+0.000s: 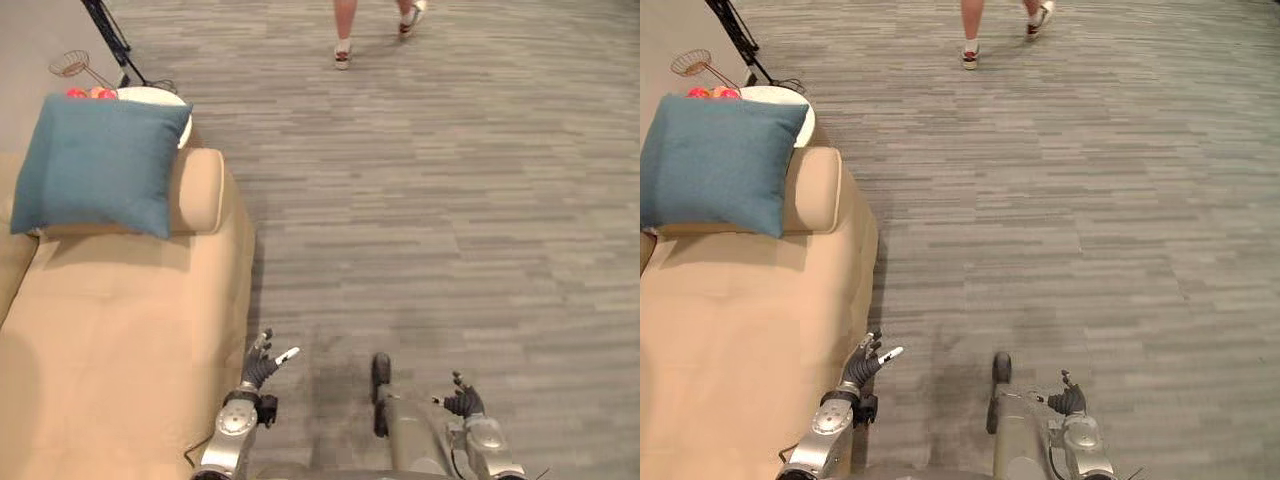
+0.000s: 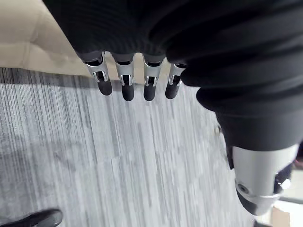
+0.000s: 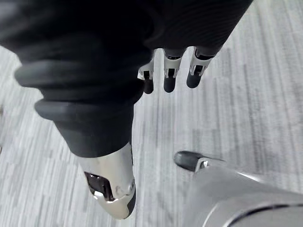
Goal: Pick up cushions and gather them together orderly.
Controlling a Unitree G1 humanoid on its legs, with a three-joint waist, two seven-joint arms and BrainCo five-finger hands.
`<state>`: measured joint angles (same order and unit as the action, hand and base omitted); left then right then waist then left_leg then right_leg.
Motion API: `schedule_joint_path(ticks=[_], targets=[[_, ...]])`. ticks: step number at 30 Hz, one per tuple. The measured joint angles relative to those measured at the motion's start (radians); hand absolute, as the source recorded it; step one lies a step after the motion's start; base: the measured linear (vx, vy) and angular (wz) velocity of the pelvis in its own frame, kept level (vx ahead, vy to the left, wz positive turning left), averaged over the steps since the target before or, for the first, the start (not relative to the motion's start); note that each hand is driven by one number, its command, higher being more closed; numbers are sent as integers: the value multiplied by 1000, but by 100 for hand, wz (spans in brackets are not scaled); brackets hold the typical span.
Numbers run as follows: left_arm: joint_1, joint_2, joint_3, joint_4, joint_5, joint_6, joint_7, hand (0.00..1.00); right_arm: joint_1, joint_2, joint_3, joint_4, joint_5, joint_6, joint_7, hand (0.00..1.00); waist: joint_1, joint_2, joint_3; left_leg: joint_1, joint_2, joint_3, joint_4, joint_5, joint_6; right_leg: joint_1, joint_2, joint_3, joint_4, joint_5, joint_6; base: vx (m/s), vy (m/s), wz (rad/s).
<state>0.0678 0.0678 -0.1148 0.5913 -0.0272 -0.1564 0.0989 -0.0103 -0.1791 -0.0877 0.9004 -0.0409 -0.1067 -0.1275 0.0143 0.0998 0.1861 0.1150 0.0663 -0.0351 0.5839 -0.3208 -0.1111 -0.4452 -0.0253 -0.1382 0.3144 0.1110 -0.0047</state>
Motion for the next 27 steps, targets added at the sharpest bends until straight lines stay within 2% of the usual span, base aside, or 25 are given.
schedule_joint_path(ticks=[1, 2, 3, 4, 5, 6, 7, 8, 9, 10, 11, 12, 13, 14, 15, 16, 17, 18, 19, 20, 22, 24, 25, 26, 27], targets=[[-2, -24, 14, 0, 0, 1, 1, 0, -3, -2, 7, -13, 0, 0, -1, 0, 3, -2, 3, -93, 8, 29, 201, 205, 23, 48, -6, -9, 11, -56, -1, 724, -144, 26], [7, -38, 24, -2, -1, 1, 1, 0, -2, -3, 11, -22, 1, 0, 0, 0, 13, -1, 4, -137, 28, 52, 307, 293, 27, 94, -2, -7, -8, -70, -3, 716, -143, 3], [16, -44, 26, -3, -1, -2, -6, 0, -5, -1, 16, -27, 7, -7, -4, 0, 29, 5, 8, -215, 109, 121, 518, 232, 88, 209, 15, -7, -62, -85, -17, 553, -76, -13], [15, -43, 26, -4, -1, -1, -7, 0, -7, -2, 18, -28, 11, -9, -4, 0, 30, 0, 11, -247, 125, 143, 569, 202, 98, 253, 15, -6, -83, -87, -20, 660, -58, -8], [25, -40, 27, -19, -1, -2, -9, 0, -8, -2, 17, -34, 13, -12, -5, 0, 43, -17, 19, -306, 131, 174, 602, 156, 108, 338, 1, -4, -130, -88, -21, 607, -6, -6], [41, -35, 27, -43, -2, -3, -10, 0, -5, -1, 15, -44, 14, -18, -4, 0, 59, -38, 26, -382, 129, 208, 556, 120, 110, 414, -22, -5, -187, -90, -18, 588, 20, -8], [48, -31, 28, -53, -2, -5, -10, 0, -7, -4, 11, -45, 14, -22, -5, 0, 62, -41, 25, -414, 126, 216, 518, 112, 105, 439, -31, -9, -208, -95, -11, 555, 75, -9], [52, -19, 31, -65, -2, -6, -10, 0, -10, -9, 6, -48, 23, -26, -5, 0, 65, -45, 23, -472, 122, 241, 395, 106, 107, 480, -56, -31, -240, -130, 25, 638, 165, 0], [59, -16, 39, -64, -2, -5, -10, 0, -9, -22, 6, -48, 33, -27, -5, 0, 70, -32, 23, -514, 113, 278, 159, 119, 97, 522, -74, -65, -257, -195, 98, 630, 202, 11], [61, -24, 38, -60, -2, -4, -11, 0, -9, -34, 6, -48, 35, -26, -5, 0, 69, -4, 18, -517, 119, 281, 36, 147, 74, 537, -60, -78, -256, -209, 108, 529, 190, 53], [58, -23, 35, -51, -1, -4, -13, 0, 13, -32, -10, -33, 36, -21, -8, 0, 69, 0, 11, -492, 96, 323, -100, 215, 171, 577, -73, -108, -250, -251, 123, 581, 204, 115], [61, -19, 44, -52, -1, -7, -12, 0, 20, -3, -11, -18, 38, -16, -3, 0, 64, -56, 5, -463, 26, 344, -165, 226, 176, 605, -119, -148, -259, -244, 109, 478, 151, 130], [61, -11, 49, -50, -1, -5, -12, 0, 19, 2, -14, -20, 38, -17, -5, 0, 64, -63, 3, -470, 15, 345, -158, 226, 176, 617, -122, -169, -269, -234, 100, 670, 212, 153], [63, -4, 56, -48, -1, 0, -13, 0, 15, 5, -17, -19, 38, -18, -7, 0, 58, -69, 5, -494, 13, 382, -110, 215, 191, 643, -123, -207, -271, -201, 121, 410, 131, 132], [73, -6, 64, -48, 0, 1, -18, 0, 10, 4, -17, -19, 31, -18, -6, 0, 58, -68, 3, -488, 16, 406, -82, 186, 235, 657, -128, -214, -227, -199, 128, 627, 236, 137], [85, -10, 70, -48, 0, 5, -25, 0, 8, 3, -17, -17, 29, -18, -5, 0, 63, -70, -1, -461, 9, 405, -77, 145, 264, 655, -142, -211, -136, -215, 153, 512, 220, 114], [106, -6, 76, -43, -1, 6, -32, 0, 9, 1, -17, -14, 15, -22, -4, 0, 73, -83, -12, -421, -18, 387, -86, 98, 263, 609, -173, -201, 60, -234, 201, 503, 220, 103], [109, -3, 76, -23, -1, 6, -33, 0, 7, -2, -17, -12, -3, -24, -4, 0, 76, -91, -17, -386, -44, 361, -99, 67, 267, 551, -209, -174, 243, -204, 244, 545, 175, 144], [107, 1, 77, 15, -1, 16, -32, 0, 7, -3, -17, 3, -11, -23, -3, 0, 68, -105, -21, -327, -95, 298, -117, 41, 272, 441, -260, -119, 547, -97, 229, 438, 93, 133], [107, 1, 77, 27, -1, 20, -31, 0, 8, -3, -18, 14, -14, -22, -3, 0, 62, -105, -21, -300, -112, 265, -122, 32, 271, 403, -268, -112, 645, -142, 211, 515, 42, 149], [108, -4, 76, 39, -1, 22, -24, 0, 30, 3, -14, 17, -30, -21, -2, 0, 54, -88, -27, -194, -131, 159, -164, 27, 271, 284, -266, -135, 759, -292, 123, 420, -37, 134], [105, -1, 76, 36, -2, 21, -18, 0, 48, 10, -14, 14, -31, -21, -2, 0, 52, -82, -31, -152, -138, 72, -181, 28, 270, 213, -251, -155, 665, -340, 104, 394, -96, 158], [81, 0, 76, 31, -4, 20, -7, 0, 62, 14, -16, -1, -30, -20, -3, 0, 50, -84, -33, -136, -143, -12, -185, 22, 260, 151, -213, -111, 528, -360, 104, 375, -159, 176], [76, -1, 76, 26, -5, 20, -5, 0, 67, 16, -17, -13, -30, -20, -3, 0, 46, -84, -34, -136, -143, -39, -183, 19, 254, 138, -197, -86, 473, -360, 105, 373, -231, 199], [57, -6, 75, 13, -13, 19, -3, 0, 89, 20, -23, -53, -22, -20, -3, 0, 27, -84, -33, -144, -144, -128, -162, 7, 232, 114, -144, 12, 306, -351, 116, 351, -292, 209]])
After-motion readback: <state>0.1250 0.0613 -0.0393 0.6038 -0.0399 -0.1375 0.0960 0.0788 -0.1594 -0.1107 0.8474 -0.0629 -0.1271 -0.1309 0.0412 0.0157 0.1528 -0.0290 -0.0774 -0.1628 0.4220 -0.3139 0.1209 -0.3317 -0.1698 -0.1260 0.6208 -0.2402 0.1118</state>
